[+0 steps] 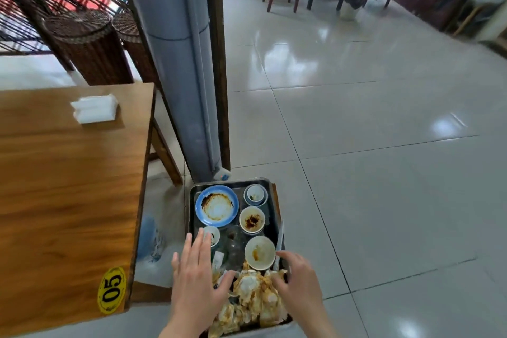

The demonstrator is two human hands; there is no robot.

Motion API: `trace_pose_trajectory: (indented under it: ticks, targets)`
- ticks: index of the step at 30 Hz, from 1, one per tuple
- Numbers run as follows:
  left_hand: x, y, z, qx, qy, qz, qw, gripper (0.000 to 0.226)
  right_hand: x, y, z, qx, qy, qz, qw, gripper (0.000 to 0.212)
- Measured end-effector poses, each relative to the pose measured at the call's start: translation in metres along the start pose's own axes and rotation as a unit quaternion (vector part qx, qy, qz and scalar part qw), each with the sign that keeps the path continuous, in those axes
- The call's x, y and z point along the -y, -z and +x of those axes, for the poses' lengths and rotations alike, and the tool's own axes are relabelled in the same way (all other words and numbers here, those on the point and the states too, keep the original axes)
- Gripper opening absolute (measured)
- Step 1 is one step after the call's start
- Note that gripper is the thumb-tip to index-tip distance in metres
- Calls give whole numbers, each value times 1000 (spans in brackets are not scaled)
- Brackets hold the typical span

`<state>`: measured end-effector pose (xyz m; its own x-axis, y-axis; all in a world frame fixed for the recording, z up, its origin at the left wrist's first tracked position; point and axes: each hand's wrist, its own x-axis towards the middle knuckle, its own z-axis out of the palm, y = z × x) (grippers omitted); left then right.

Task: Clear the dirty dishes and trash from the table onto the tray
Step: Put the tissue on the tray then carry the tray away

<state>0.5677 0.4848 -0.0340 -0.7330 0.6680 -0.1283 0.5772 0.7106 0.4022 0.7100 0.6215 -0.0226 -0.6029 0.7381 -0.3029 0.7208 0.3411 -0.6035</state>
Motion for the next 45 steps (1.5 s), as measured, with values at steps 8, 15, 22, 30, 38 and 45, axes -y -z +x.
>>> trace_pose_trajectory:
  ticks: [8, 15, 22, 30, 38, 45]
  targets:
    - [-80, -31, 14, -83, 127, 6, 988, 90, -42, 95, 45, 81, 111, -26, 990, 46]
    - [-138, -41, 13, -135, 239, 3, 961, 89, -74, 149, 96, 149, 201, -84, 964, 46]
    - [-151, -28, 19, -195, 315, 4, 929, 85, -49, 143, 152, 189, 277, -116, 935, 46]
    - [-132, -10, 56, -233, 400, -53, 885, 83, 28, 127, 212, 219, 375, -172, 884, 46]
    - [-93, 38, 122, -272, 417, -60, 865, 84, 123, 88, 277, 223, 407, -182, 867, 45]
    - [-61, 66, 133, -288, 444, -32, 848, 84, 195, 35, 298, 232, 463, -174, 838, 44]
